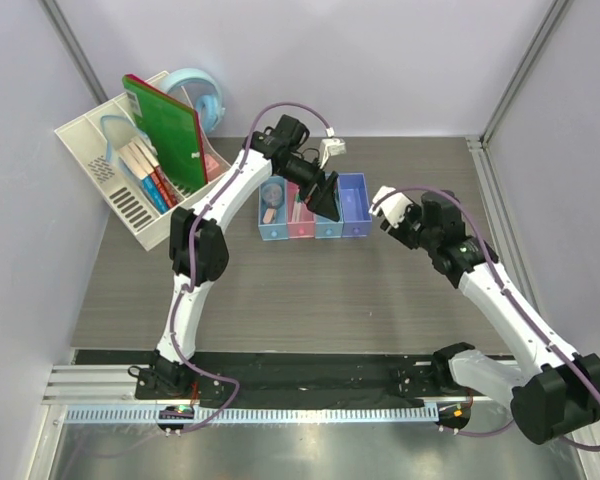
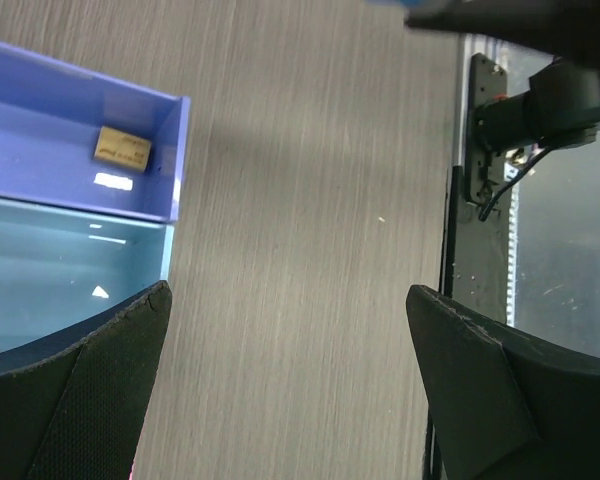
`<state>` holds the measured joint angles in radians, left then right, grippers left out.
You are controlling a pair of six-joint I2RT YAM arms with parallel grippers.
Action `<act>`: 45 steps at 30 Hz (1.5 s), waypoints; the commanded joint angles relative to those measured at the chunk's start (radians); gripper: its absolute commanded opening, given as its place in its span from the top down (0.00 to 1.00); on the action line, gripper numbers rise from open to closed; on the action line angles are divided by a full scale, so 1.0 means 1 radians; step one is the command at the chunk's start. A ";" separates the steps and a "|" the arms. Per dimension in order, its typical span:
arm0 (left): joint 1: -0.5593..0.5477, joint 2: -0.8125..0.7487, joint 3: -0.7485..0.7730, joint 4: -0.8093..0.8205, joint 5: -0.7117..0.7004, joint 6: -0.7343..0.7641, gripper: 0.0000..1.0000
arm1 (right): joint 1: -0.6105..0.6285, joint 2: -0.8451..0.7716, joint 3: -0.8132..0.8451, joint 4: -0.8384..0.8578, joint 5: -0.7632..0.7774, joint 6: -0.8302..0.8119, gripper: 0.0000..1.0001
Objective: Sort the stationery into containers
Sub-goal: Pick up the stationery from the center of the board, then place the stationery in the storage box.
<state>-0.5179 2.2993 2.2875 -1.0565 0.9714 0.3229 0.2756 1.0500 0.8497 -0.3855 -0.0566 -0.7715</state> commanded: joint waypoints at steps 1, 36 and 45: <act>0.002 -0.024 0.010 0.084 0.104 -0.070 0.00 | 0.108 -0.007 0.065 -0.042 -0.002 0.020 0.66; 0.019 -0.046 -0.071 0.314 0.503 -0.318 0.09 | 0.346 0.145 0.239 0.028 0.123 0.067 0.66; 0.018 -0.035 -0.069 0.348 0.497 -0.370 0.16 | 0.346 0.145 0.242 0.043 0.112 0.072 0.66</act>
<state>-0.5049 2.2990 2.2139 -0.7650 1.4353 0.0025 0.6144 1.2041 1.0492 -0.3988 0.0509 -0.7086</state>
